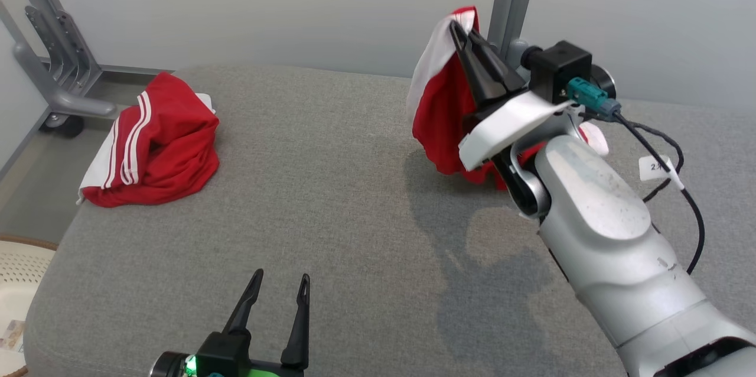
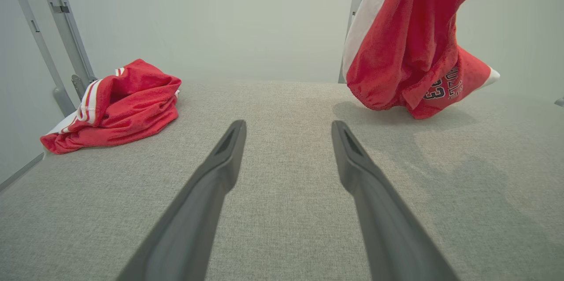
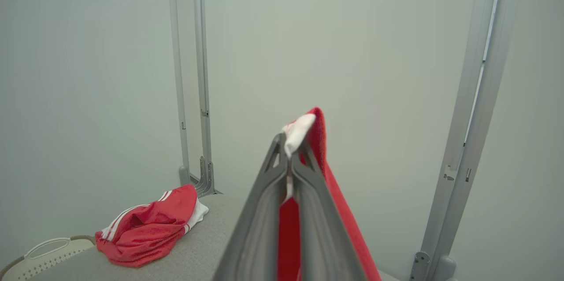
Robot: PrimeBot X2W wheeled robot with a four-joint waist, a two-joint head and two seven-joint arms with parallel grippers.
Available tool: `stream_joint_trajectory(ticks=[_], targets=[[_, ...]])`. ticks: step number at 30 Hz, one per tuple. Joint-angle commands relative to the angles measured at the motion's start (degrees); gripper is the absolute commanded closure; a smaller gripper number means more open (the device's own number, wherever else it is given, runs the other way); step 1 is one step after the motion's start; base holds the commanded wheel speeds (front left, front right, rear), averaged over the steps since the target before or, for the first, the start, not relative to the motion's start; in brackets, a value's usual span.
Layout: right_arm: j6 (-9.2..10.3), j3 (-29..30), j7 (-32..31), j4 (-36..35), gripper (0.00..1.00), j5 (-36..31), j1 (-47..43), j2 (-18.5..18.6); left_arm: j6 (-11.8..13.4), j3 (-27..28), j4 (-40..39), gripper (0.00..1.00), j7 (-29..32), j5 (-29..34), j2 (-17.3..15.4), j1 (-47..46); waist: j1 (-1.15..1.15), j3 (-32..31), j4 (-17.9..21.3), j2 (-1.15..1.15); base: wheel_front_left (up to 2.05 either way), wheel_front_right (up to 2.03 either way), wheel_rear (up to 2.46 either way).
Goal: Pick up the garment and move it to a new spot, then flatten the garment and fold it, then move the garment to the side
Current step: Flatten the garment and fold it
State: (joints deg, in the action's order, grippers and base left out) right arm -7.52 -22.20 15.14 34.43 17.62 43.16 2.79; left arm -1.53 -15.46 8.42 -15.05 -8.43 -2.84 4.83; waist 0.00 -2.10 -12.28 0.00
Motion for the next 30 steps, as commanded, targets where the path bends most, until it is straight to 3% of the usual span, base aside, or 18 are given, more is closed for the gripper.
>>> stream_joint_trajectory(ticks=[1,8,12,21,30], targets=[[0.06,-0.16,0.01,-0.56,1.0,0.72,1.78,0.2,0.0,0.12,-0.15,0.0,-0.19,0.27,-0.09,-0.71,0.0,0.07,0.05,0.0,0.0,0.0,0.0],[0.06,4.71,0.01,-1.18,1.0,-0.19,4.69,0.25,-0.03,0.2,-0.34,0.0,-0.19,0.59,-0.09,-0.29,0.0,0.86,1.97,0.0,0.0,0.0,0.0],[0.06,12.62,0.0,0.61,1.0,-6.19,0.33,0.46,0.22,0.42,-0.56,0.0,-0.18,0.6,-0.09,-0.73,0.0,1.36,3.61,0.0,0.0,0.0,0.0],[0.05,31.71,0.01,5.26,1.0,-14.03,-13.74,5.18,0.15,-0.43,-0.78,0.0,-0.19,-0.16,-0.09,-1.24,0.0,2.9,6.81,0.0,0.0,0.0,0.0],[0.06,41.8,0.01,10.29,1.0,-17.22,-20.53,6.12,-0.26,-0.41,-0.6,0.0,-0.19,0.39,-0.09,-2.39,0.0,5.53,9.04,0.0,0.0,0.0,0.0]])
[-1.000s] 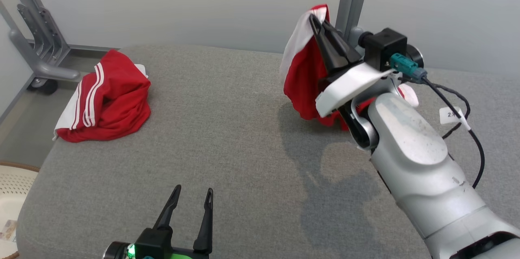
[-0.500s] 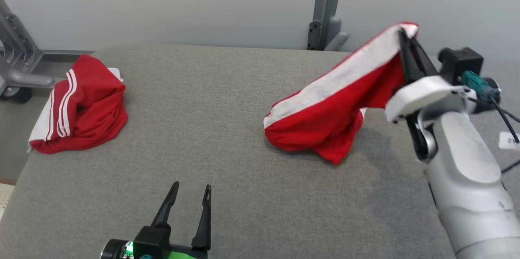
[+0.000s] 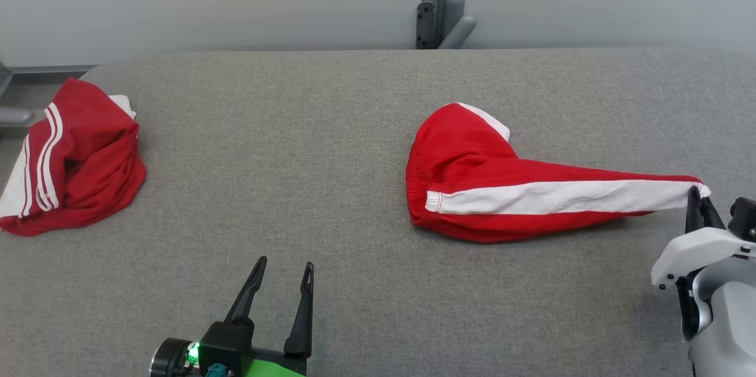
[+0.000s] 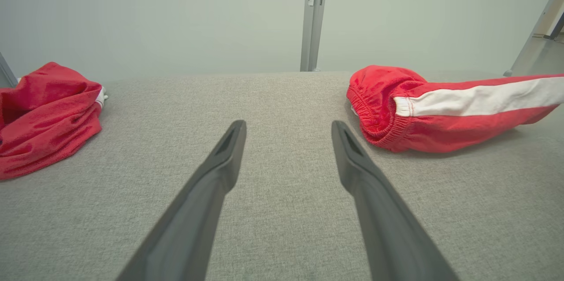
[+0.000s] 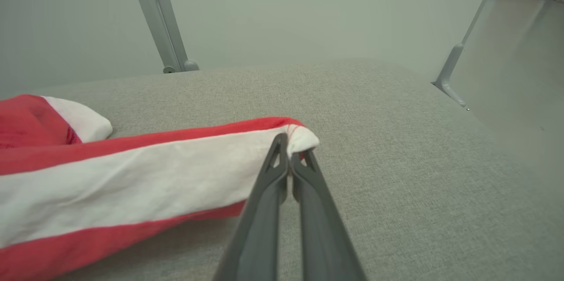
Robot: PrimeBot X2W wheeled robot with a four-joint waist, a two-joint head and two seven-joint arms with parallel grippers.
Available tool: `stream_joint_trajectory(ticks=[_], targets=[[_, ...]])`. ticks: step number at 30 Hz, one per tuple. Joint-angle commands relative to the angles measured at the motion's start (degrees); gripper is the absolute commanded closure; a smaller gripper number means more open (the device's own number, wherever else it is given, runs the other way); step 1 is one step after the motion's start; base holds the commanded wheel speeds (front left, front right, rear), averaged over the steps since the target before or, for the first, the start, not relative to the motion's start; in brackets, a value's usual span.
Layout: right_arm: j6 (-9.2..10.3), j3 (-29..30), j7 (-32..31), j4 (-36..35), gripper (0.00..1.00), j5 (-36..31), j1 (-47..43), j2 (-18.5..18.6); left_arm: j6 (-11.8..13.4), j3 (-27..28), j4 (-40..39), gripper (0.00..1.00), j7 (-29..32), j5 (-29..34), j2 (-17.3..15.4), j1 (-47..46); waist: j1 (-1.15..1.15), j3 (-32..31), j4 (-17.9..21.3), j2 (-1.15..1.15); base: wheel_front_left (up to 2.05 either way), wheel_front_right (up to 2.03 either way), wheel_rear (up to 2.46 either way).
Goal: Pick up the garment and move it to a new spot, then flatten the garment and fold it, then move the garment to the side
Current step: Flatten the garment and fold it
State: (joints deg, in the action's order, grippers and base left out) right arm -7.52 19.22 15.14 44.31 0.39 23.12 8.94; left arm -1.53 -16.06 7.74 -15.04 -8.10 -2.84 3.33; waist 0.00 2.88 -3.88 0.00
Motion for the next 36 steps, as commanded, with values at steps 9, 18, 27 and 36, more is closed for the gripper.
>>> stream_joint_trajectory(ticks=[9,18,27,36], targets=[[0.06,1.06,0.01,5.05,0.0,-0.36,-0.61,-0.34,-0.43,-0.14,0.71,0.0,-0.2,-0.56,-0.09,-1.28,0.0,0.22,1.78,0.0,0.0,0.0,0.0],[0.06,2.28,0.01,3.26,0.0,-2.9,-3.26,0.9,-0.53,-1.04,1.31,0.0,-0.19,-1.13,-0.1,0.28,0.0,-1.72,3.71,0.0,0.0,0.0,0.0],[0.06,-3.43,0.0,-10.36,0.0,-1.83,-11.11,-2.42,-2.81,-3.07,2.22,0.0,-0.19,-1.61,-0.11,-0.7,0.0,-2.48,5.04,0.0,0.0,0.0,0.0],[0.06,-9.28,0.0,-20.6,0.0,2.41,-18.77,-5.02,-4.92,-6.84,11.61,0.0,-0.2,-1.96,-0.13,-6.18,0.0,-2.24,6.86,0.0,0.0,0.0,0.0]])
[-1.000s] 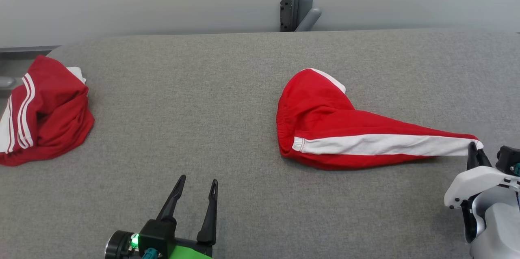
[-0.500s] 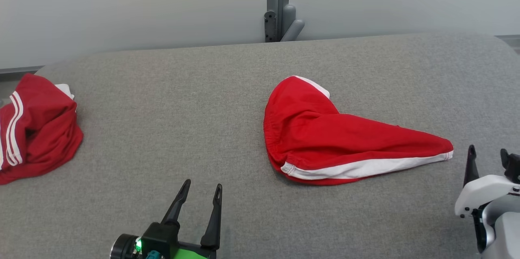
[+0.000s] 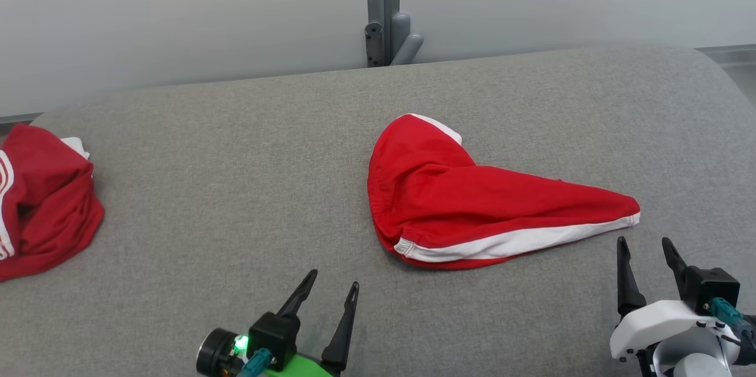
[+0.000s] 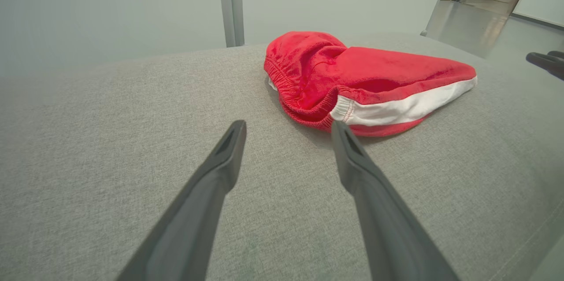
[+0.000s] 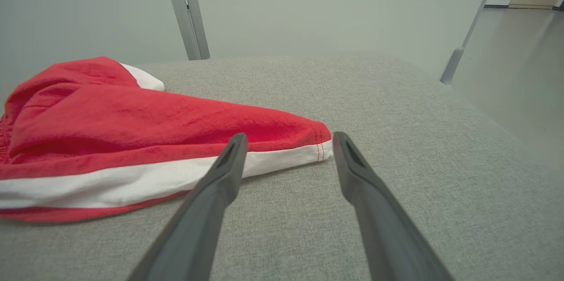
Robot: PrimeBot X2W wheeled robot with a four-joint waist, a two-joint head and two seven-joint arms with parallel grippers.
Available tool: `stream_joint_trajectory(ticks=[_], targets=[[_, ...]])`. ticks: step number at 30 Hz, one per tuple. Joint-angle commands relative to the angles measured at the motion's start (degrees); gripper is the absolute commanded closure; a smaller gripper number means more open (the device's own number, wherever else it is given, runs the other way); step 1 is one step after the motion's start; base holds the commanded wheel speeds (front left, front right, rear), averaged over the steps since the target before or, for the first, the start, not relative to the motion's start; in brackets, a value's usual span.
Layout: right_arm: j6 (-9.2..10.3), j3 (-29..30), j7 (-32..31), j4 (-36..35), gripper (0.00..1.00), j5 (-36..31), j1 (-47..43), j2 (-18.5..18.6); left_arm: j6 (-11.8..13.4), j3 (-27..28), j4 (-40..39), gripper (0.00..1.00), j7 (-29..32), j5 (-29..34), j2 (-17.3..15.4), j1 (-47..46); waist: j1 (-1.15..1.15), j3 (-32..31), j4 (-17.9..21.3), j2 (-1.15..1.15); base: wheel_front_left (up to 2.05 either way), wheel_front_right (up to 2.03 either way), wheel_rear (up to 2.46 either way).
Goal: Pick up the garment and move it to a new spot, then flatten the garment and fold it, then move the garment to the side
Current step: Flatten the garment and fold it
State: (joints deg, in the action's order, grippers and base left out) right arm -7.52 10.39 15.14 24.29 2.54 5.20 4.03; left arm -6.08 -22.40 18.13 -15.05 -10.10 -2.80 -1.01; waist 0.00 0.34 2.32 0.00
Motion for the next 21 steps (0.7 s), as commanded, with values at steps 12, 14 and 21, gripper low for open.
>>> stream_joint_trajectory(ticks=[12,14,21], targets=[[0.06,-1.42,0.0,-1.73,0.0,0.72,-0.11,-0.46,-1.33,-8.1,14.17,0.0,-0.18,0.76,-0.19,-14.06,0.0,1.73,4.32,0.0,0.0,0.0,0.0],[0.06,-1.54,0.0,-1.79,0.0,0.83,0.02,-0.51,-1.41,-9.75,16.86,0.0,-0.18,0.03,-0.19,-15.85,0.0,2.08,4.95,0.0,0.0,0.0,0.0],[0.06,-2.01,0.01,-1.52,0.0,1.05,0.68,-0.59,-1.41,-15.24,21.89,0.0,-0.18,-2.36,-0.57,-21.22,0.0,3.04,6.45,0.0,0.0,0.0,0.0]])
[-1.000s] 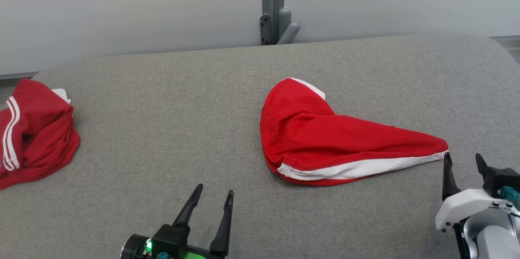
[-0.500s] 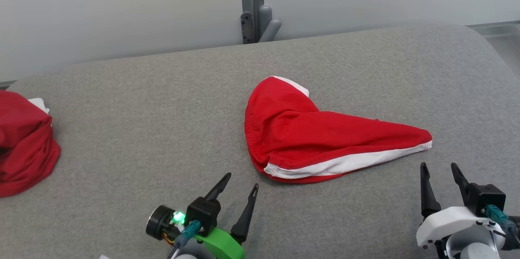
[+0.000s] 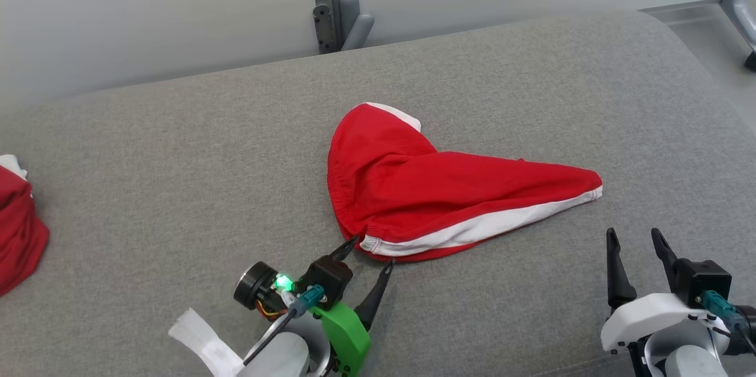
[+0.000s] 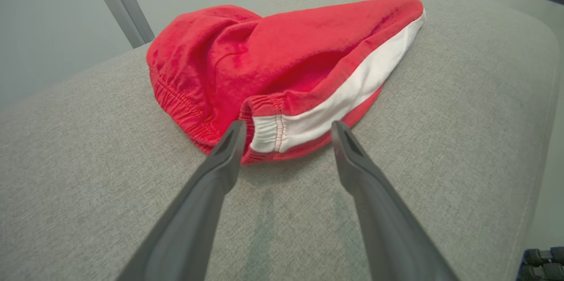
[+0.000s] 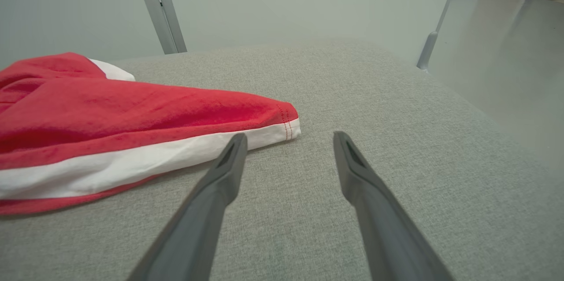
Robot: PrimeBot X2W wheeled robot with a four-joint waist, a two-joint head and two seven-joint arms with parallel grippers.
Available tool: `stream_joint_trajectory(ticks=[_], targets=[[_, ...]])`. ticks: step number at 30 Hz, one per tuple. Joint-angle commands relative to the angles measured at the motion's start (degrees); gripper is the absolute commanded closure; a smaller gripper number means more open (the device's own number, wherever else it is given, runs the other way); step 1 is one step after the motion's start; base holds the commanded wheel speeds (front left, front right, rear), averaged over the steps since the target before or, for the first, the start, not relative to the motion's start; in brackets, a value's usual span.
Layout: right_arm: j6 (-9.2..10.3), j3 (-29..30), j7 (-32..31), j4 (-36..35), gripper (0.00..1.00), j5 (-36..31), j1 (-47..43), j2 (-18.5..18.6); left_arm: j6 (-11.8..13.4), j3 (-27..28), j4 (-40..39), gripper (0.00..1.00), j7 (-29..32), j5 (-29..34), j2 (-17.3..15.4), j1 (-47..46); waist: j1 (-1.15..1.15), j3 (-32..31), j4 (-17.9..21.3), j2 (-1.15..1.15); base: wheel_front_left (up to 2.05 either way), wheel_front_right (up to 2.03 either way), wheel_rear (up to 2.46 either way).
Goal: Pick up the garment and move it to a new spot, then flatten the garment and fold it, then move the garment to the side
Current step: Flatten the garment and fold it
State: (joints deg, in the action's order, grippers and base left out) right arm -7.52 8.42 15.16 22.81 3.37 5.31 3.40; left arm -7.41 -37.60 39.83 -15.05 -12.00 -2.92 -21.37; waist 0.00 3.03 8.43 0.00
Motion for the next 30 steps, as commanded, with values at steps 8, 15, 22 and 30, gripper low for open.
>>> stream_joint_trajectory(ticks=[8,15,22,30], targets=[[0.06,-0.12,-0.01,-0.39,0.0,0.04,1.12,0.27,-0.08,-2.17,3.98,0.0,-0.18,-2.1,-1.05,-4.19,0.0,1.37,1.37,0.0,0.0,0.0,0.0],[0.06,-0.47,-0.01,-0.62,0.0,0.48,1.71,0.26,-0.03,-4.71,7.47,0.16,-0.19,-4.86,-1.28,-6.9,0.0,2.21,2.11,0.0,0.0,0.0,0.0],[0.06,-0.1,0.0,-0.75,0.0,0.29,1.74,0.16,-0.03,-8.56,8.76,1.0,-0.18,-7.34,-1.84,-8.39,0.0,2.63,2.04,0.0,0.0,0.0,0.0],[0.06,-0.23,-0.01,0.26,0.0,0.04,0.83,0.28,-0.04,-11.12,8.28,1.0,-0.19,-11.57,-2.68,-7.67,0.0,1.55,0.03,0.0,0.0,0.0,0.0]])
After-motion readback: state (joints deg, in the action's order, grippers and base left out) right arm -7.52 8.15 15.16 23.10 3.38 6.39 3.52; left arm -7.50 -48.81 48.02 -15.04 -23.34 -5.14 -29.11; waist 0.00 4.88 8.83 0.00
